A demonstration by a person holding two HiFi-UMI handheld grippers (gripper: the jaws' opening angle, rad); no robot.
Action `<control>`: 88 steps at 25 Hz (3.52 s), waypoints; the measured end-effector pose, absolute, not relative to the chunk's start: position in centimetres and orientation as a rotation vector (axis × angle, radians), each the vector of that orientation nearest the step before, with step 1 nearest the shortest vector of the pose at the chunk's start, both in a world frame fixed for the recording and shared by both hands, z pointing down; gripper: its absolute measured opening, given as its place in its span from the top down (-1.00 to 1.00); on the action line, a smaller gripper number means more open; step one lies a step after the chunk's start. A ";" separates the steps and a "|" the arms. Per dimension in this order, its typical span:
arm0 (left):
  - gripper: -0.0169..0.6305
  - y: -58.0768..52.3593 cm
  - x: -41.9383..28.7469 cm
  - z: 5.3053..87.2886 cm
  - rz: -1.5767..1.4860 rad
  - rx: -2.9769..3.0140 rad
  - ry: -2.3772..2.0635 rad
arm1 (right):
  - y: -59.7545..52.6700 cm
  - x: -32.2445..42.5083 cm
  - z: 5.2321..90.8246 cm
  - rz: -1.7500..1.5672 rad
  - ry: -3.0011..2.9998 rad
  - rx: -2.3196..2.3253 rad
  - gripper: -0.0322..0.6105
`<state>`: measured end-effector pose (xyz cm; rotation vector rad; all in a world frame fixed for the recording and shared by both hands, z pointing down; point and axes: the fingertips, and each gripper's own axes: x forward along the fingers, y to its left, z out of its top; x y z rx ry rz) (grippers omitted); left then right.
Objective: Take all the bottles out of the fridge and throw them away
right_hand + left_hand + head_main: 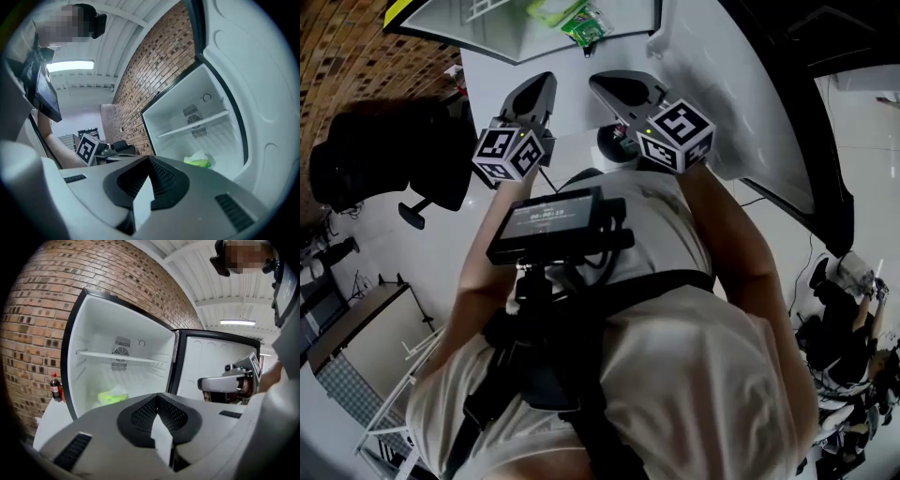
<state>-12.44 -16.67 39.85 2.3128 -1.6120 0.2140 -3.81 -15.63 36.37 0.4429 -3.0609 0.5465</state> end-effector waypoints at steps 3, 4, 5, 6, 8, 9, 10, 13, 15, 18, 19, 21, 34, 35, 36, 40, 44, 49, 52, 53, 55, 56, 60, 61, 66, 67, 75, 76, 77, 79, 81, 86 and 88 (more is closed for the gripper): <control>0.93 -17.9 -12.2 41.2 0.231 2.267 -1.596 | -16.2 -3.7 36.8 0.560 -3.050 0.418 0.90; 0.93 -18.3 -12.2 41.6 0.239 2.253 -1.590 | -16.2 -3.7 36.8 0.568 -3.047 0.415 0.90; 0.93 -18.5 -12.3 42.0 0.249 2.241 -1.583 | -16.1 -3.8 37.0 0.578 -3.042 0.412 0.90; 0.93 -18.9 -12.5 42.5 0.259 2.231 -1.577 | -16.1 -3.9 37.2 0.584 -3.037 0.409 0.90; 0.92 -19.7 -13.0 43.6 0.276 2.209 -1.559 | -16.6 -4.2 37.6 0.593 -3.026 0.421 0.90; 0.91 -20.1 -13.3 44.2 0.283 2.196 -1.546 | -16.9 -4.4 37.8 0.597 -3.023 0.438 0.90; 0.91 -20.5 -13.5 44.8 0.289 2.180 -1.531 | -17.3 -4.5 37.8 0.599 -3.020 0.457 0.90; 0.91 -21.6 -14.3 46.8 0.292 2.122 -1.481 | -17.9 -5.2 37.8 0.600 -3.014 0.506 0.90; 0.91 -22.6 -14.9 48.1 0.277 2.071 -1.449 | -18.4 -5.8 38.1 0.615 -3.007 0.526 0.90; 0.90 -24.6 -15.0 50.5 0.283 2.007 -1.398 | -19.3 -5.9 38.8 0.639 -2.993 0.578 0.90; 0.87 -25.3 -14.9 51.3 0.292 1.987 -1.381 | -19.6 -5.7 39.0 0.650 -2.985 0.608 0.90; 0.61 -26.4 -14.6 52.6 0.302 1.945 -1.355 | -19.9 -5.2 39.3 0.666 -2.978 0.660 0.90; 0.45 -31.3 -13.5 57.7 0.258 1.706 -1.260 | -21.0 -2.0 40.4 0.729 -2.898 0.938 0.90; 0.45 -31.5 -13.5 57.9 0.262 1.702 -1.260 | -21.0 -1.9 40.4 0.730 -2.895 0.948 0.90; 0.45 -31.7 -13.5 58.0 0.269 1.699 -1.262 | -21.0 -1.8 40.4 0.729 -2.892 0.955 0.90; 0.85 -31.9 -13.9 57.7 0.311 1.721 -1.294 | -20.9 -1.6 40.6 0.725 -2.872 0.966 0.90; 0.87 -31.5 -14.1 56.2 0.278 1.757 -1.299 | -21.2 -1.8 40.4 0.732 -2.891 0.961 0.90; 0.87 -30.0 -14.6 54.1 0.263 1.818 -1.298 | -21.7 -2.6 39.8 0.702 -2.939 0.890 0.90; 0.87 -29.0 -15.5 53.3 0.339 1.897 -1.336 | -21.9 -3.4 39.6 0.686 -2.964 0.833 0.90; 0.87 -28.7 -15.9 53.0 0.364 1.928 -1.354 | -21.9 -3.7 39.7 0.685 -2.969 0.811 0.90; 0.87 -28.3 -16.1 52.1 0.390 1.987 -1.390 | -22.0 -4.1 39.9 0.688 -2.972 0.768 0.90; 0.87 -28.2 -16.0 51.5 0.389 2.015 -1.406 | -21.9 -4.2 39.9 0.690 -2.975 0.747 0.90; 0.87 -26.9 -14.6 47.9 0.332 2.161 -1.439 | -21.6 -4.7 40.0 0.704 -2.996 0.652 0.90; 0.87 -26.5 -14.5 47.0 0.308 2.199 -1.444 | -21.5 -5.1 40.1 0.702 -3.005 0.624 0.90; 0.87 -23.3 -14.8 43.9 0.217 2.304 -1.518 | -20.5 -6.0 40.5 0.683 -3.039 0.500 0.90; 0.87 -22.5 -14.7 43.7 0.209 2.306 -1.529 | -20.3 -6.0 40.7 0.688 -3.040 0.485 0.90; 0.87 -17.3 -14.3 41.6 0.150 2.324 -1.577 | -20.3 -6.3 41.5 0.698 -3.052 0.457 0.90; 0.86 -16.4 -13.9 41.3 0.155 2.337 -1.578 | -19.9 -5.8 41.0 0.682 -3.059 0.468 0.90; 0.87 -15.6 -13.3 40.9 0.160 2.349 -1.577 | -19.4 -5.2 40.4 0.665 -3.063 0.480 0.90; 0.86 -14.2 -12.6 40.1 0.157 2.366 -1.579 | -18.4 -4.0 39.0 0.628 -3.068 0.506 0.90; 0.87 -13.0 -12.8 39.6 0.138 2.376 -1.586 | -17.3 -3.7 38.0 0.595 -3.067 0.526 0.90; 0.86 -9.4 -14.7 39.6 0.094 2.399 -1.570 | -13.4 -5.1 37.4 0.549 -3.031 0.575 0.90; 0.87 -7.8 -15.5 40.2 0.089 2.398 -1.555 | -11.8 -5.7 37.6 0.538 -3.012 0.588 0.90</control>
